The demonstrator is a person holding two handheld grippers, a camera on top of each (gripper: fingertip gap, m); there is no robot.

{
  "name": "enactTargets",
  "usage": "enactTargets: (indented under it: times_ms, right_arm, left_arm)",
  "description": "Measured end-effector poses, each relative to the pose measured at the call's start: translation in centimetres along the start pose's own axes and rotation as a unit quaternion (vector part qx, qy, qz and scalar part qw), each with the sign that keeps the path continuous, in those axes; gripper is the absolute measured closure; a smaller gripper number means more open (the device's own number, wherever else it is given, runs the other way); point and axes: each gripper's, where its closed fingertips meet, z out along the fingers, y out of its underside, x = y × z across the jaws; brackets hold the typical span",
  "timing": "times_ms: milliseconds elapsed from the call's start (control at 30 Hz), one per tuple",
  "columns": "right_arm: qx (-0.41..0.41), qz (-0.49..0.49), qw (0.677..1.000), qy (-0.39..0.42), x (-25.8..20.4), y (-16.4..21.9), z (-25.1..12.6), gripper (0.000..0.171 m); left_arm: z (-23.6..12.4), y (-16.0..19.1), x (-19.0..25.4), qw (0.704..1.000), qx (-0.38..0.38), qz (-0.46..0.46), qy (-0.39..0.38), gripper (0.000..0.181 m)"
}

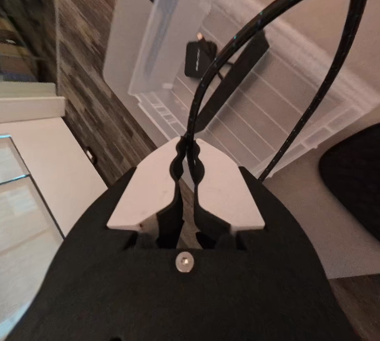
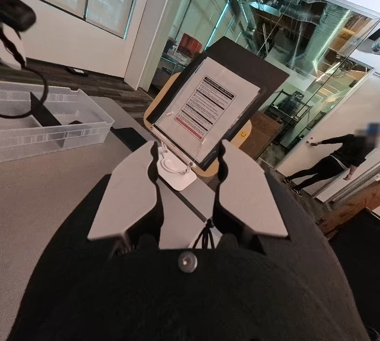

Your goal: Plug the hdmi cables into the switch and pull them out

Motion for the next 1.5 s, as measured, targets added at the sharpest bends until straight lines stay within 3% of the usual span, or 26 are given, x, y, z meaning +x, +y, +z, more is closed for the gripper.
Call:
enactTargets:
  times_ms: [100,200,333,433,567,733,800,900,967,1033,1100,1200,1300,1433,1500]
  right_arm:
    - [0.003,0.009,1.000,0.006,0.5,-0.2,-0.4,0.115]
    - [0.008,0.009,1.000,0.013,0.8,-0.5,-0.8,0.115]
    - [0.007,0.002,1.000,0.008,0.5,-0.6,-1.2,0.115]
    - [0.001,-0.002,1.000,0.010,0.5,-0.4,-1.2,0.114]
    - [-0.004,0.000,1.000,0.012,1.0,0.1,-1.3,0.114]
    - [-0.007,0.000,1.000,0.018,1.8,0.5,-1.3,0.114]
    - [-0.008,-0.001,1.000,0.021,2.1,0.6,-1.5,0.114]
    - [-0.006,-0.005,0.999,0.031,2.7,0.4,-1.9,0.113]
    - [0.002,-0.004,0.999,0.038,3.1,0.1,-2.3,0.114]
    - [0.014,0.002,0.999,0.042,3.5,-0.3,-2.6,0.114]
    - [0.024,0.009,0.999,0.047,4.1,-0.5,-2.5,0.114]
    - [0.026,0.019,0.998,0.052,4.7,-0.2,-2.2,0.114]
    - [0.017,0.024,0.998,0.056,5.3,0.5,-2.1,0.114]
    - [0.004,0.032,0.997,0.069,6.1,1.3,-2.4,0.114]
    - [0.002,0.031,0.997,0.073,6.3,1.5,-2.5,0.114]
  left_arm:
    - [-7.9,-5.5,1.7,0.993,0.117,0.007,0.007,0.174]
    - [-9.5,-11.3,7.6,0.986,0.143,0.074,0.046,0.174]
    - [-3.2,-17.7,16.7,0.980,0.107,0.135,0.101,0.174]
    - [1.8,-21.5,20.7,0.976,0.096,0.128,0.145,0.174]
    - [6.4,-23.5,24.3,0.969,0.069,0.125,0.200,0.174]
    - [9.3,-23.8,26.1,0.957,0.078,0.093,0.263,0.172]
    - [8.7,-23.8,24.6,0.957,0.105,0.064,0.264,0.153]
    - [5.3,-23.0,18.1,0.951,0.190,-0.004,0.243,0.127]
    - [2.8,-21.0,11.4,0.941,0.253,-0.074,0.213,0.128]
    - [3.2,-17.4,4.0,0.940,0.269,-0.150,0.150,0.136]
    - [6.7,-12.7,0.0,0.952,0.187,-0.193,0.146,0.140]
    - [13.6,-7.6,0.2,0.952,0.027,-0.219,0.211,0.142]
    - [17.7,-6.5,2.0,0.942,-0.027,-0.226,0.247,0.139]
    - [20.8,-5.7,2.5,0.957,-0.086,-0.185,0.206,0.137]
    - [20.8,-6.8,2.8,0.953,-0.064,-0.193,0.224,0.149]
